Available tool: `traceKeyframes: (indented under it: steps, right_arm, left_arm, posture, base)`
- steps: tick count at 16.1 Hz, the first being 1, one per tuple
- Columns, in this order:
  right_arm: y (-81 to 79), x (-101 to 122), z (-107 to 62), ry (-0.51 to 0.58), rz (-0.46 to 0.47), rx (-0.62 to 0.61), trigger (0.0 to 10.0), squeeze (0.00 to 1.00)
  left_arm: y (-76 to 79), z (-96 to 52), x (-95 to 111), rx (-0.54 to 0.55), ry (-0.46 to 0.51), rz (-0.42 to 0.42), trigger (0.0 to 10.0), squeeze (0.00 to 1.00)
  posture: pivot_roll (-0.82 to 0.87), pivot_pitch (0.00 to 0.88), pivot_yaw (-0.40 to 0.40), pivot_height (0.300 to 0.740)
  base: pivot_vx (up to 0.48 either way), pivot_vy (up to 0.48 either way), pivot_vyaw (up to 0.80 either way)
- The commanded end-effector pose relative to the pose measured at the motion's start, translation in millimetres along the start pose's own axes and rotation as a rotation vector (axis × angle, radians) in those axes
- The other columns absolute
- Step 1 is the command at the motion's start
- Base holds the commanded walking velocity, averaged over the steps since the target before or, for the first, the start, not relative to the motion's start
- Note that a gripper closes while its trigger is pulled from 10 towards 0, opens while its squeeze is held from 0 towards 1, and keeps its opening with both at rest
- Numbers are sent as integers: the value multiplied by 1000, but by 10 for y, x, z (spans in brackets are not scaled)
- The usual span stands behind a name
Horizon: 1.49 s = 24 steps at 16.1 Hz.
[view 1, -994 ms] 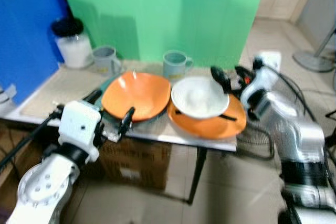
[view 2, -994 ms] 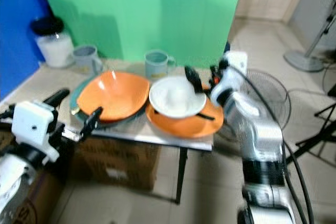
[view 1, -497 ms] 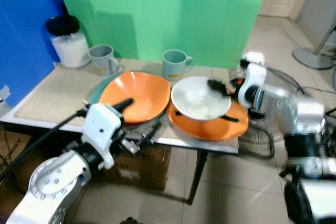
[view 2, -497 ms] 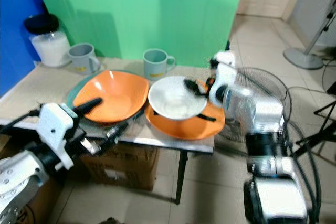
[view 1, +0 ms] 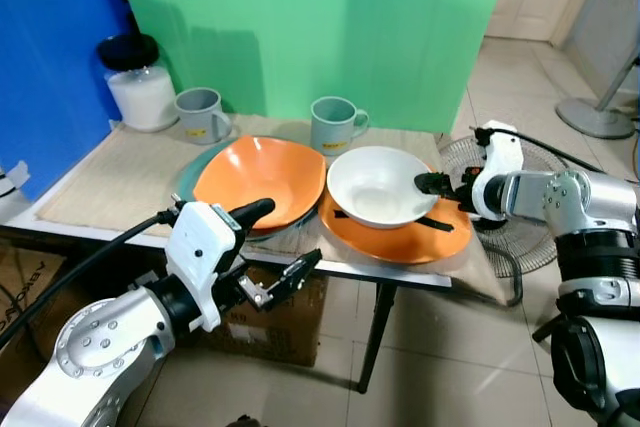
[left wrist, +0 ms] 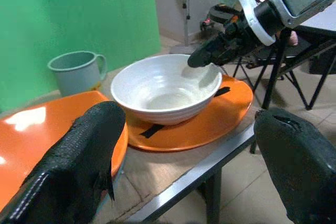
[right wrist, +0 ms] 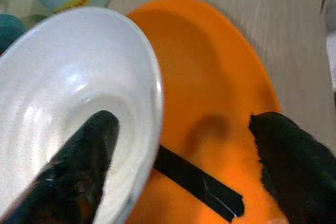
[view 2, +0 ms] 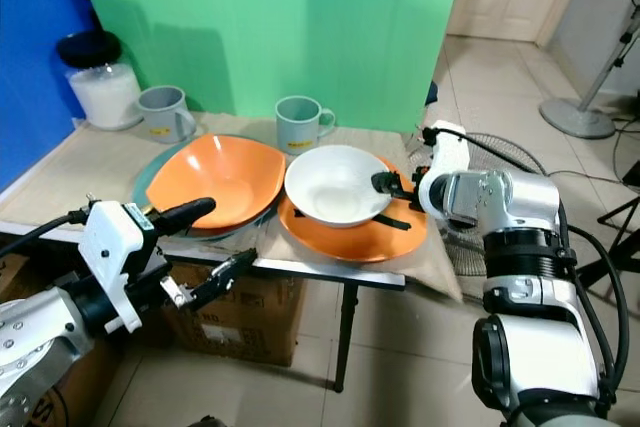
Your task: Setting the table
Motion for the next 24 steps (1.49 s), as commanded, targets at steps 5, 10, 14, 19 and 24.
traceKeyframes:
  steps: [5, 10, 14, 19, 24]
  right_arm:
    - [-208, -90, 31, -78, 116, 102, 0, 0]
    - [-238, -186, 60, -114, 143, 114, 0, 0]
    - [-221, -256, 77, -133, 191, 114, 0, 0]
    - [-226, -306, 76, -142, 203, 113, 0, 0]
    - [-214, -317, 63, -138, 206, 104, 0, 0]
  left_arm:
    - [75, -3, 13, -46, -12, -5, 10000, 796]
    - [157, -6, -25, -91, -32, -30, 10000, 796]
    - [185, -6, -37, -115, -44, -31, 10000, 800]
    - [192, 1, -48, -125, -50, -25, 10000, 796]
    - [194, 7, -49, -124, -51, -22, 10000, 796]
  posture:
    - [-38, 0, -6, 740]
    - [-37, 0, -2, 740]
    - [-39, 0, 2, 740]
    - [-44, 0, 7, 740]
    - [-47, 0, 7, 740]
  base:
    - [0, 0, 0]
    - [0, 0, 0]
    - [0, 0, 0]
    - [0, 0, 0]
    - [0, 0, 0]
Point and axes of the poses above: a point about 5 cm out from each wrist's last joint towards the gripper, its own z axis pointing out of the wrist towards the gripper, its own x axis along the axis of the wrist's last joint, y = z × x, the point moved 6 cm from there along z, pointing out of the wrist towards the gripper, and after that the axes turned 4 degrees about z, right-handed, at the moved point
